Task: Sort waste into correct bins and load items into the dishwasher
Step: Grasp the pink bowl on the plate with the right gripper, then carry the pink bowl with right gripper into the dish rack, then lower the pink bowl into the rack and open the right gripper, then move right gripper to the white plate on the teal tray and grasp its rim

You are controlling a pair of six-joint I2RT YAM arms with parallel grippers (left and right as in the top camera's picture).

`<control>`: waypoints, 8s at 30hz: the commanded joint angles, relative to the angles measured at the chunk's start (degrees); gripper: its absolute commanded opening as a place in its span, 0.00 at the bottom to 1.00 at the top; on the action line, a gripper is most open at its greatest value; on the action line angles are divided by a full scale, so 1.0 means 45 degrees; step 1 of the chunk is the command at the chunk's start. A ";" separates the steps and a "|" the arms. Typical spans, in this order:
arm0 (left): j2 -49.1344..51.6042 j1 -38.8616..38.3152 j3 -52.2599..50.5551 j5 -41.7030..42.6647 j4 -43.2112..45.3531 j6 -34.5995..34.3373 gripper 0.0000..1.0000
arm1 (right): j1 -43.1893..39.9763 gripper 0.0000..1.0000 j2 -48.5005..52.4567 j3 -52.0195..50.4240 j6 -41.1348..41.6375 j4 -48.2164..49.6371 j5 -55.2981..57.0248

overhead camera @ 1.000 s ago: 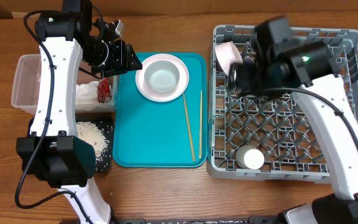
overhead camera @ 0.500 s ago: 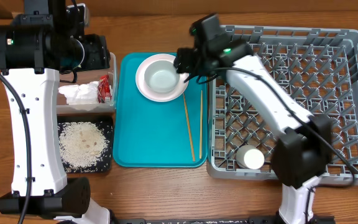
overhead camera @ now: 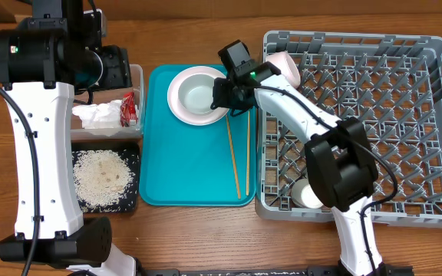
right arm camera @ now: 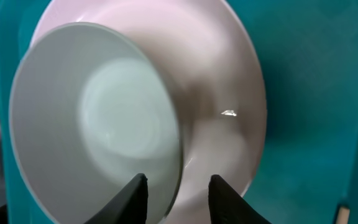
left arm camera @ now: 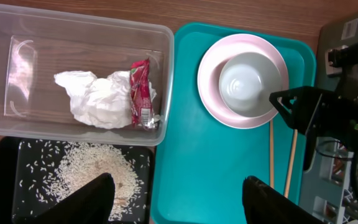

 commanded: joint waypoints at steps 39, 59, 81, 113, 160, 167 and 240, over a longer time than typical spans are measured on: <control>0.0092 -0.0010 -0.0039 -0.0165 -0.0024 -0.0141 0.67 | 0.0277 0.04 -0.5343 -0.3410 0.6436 -1.0826 1.6747; 0.1243 -0.0010 -0.0199 -0.0131 0.0209 -0.0136 0.67 | 0.1413 0.04 -0.4925 -0.5557 0.5566 -0.8155 1.8612; 0.1277 -0.0015 -0.0199 -0.0121 0.0262 -0.0141 0.71 | 0.2943 0.63 -0.4930 -0.5644 0.5294 -0.8485 1.5805; 0.1277 -0.0010 -0.0199 -0.0029 0.0214 -0.0180 0.72 | -0.5265 0.79 -0.6873 -0.1511 -0.1438 -0.5901 0.2837; 0.1277 -0.0010 -0.0199 -0.2045 0.0427 -0.0170 0.93 | 0.0180 0.04 -0.8801 -0.2463 -0.0228 -0.8480 1.5824; 0.1277 -0.0010 -0.0199 -0.2074 0.0495 -0.0175 0.93 | 0.0850 0.04 -0.5804 -0.2467 -0.0345 -1.0948 1.6218; 0.1277 0.0180 -0.0199 -0.2535 0.1443 -0.0170 1.00 | 0.1010 0.97 -0.4993 -0.0680 -0.2997 -0.1263 0.1117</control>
